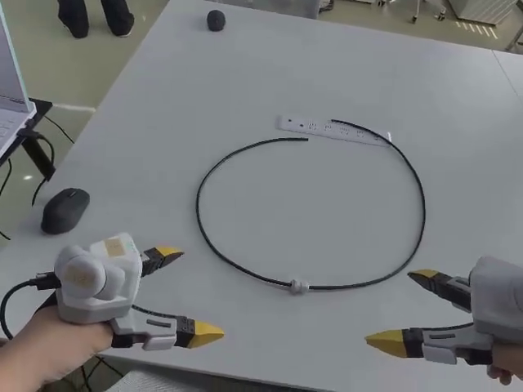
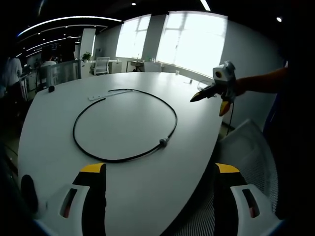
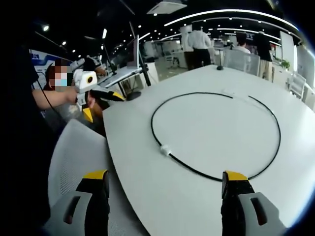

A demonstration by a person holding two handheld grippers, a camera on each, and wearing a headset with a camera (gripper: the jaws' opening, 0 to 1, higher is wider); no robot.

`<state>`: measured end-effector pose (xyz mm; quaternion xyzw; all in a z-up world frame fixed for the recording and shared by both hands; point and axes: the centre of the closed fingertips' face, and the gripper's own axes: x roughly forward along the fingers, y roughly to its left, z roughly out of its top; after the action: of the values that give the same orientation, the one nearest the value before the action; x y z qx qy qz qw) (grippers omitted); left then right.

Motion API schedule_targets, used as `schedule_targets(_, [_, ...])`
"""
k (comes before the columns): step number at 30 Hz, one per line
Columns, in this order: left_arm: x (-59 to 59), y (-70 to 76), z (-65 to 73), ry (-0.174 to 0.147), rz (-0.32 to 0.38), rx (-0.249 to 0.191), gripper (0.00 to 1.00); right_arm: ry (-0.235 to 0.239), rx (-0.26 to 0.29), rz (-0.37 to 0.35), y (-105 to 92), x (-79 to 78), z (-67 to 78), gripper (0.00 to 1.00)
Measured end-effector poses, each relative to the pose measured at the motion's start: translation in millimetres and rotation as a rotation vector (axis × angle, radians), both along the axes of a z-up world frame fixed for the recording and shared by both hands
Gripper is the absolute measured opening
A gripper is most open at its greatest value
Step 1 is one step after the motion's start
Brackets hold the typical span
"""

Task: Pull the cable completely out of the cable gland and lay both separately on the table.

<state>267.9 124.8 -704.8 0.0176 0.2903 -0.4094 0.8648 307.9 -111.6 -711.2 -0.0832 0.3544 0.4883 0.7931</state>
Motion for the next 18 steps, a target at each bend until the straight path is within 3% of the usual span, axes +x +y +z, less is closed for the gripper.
schedule_targets(3, [0.6, -0.2, 0.1, -0.002, 0.011, 0.003, 0.90, -0.001, -0.006, 0.029, 5.1, 6.9, -3.5, 0.95])
schedule_targets(9, [-6.8, -7.8, -4.8, 0.026, -0.001, 0.012, 0.89, -0.006, -0.037, 0.086, 16.5, 18.7, -8.2, 0.91])
schedule_targets(13, [-3.8, -6.4, -2.3, 0.017, 0.033, 0.001, 0.89, 0.008, -0.062, 0.134, 27.9, 22.4, -14.2, 0.87])
schedule_targets(18, [-5.6, -6.2, -4.3, 0.021, 0.026, 0.014, 0.89, 0.019, -0.090, 0.176, 38.0, 23.8, -24.1, 0.80])
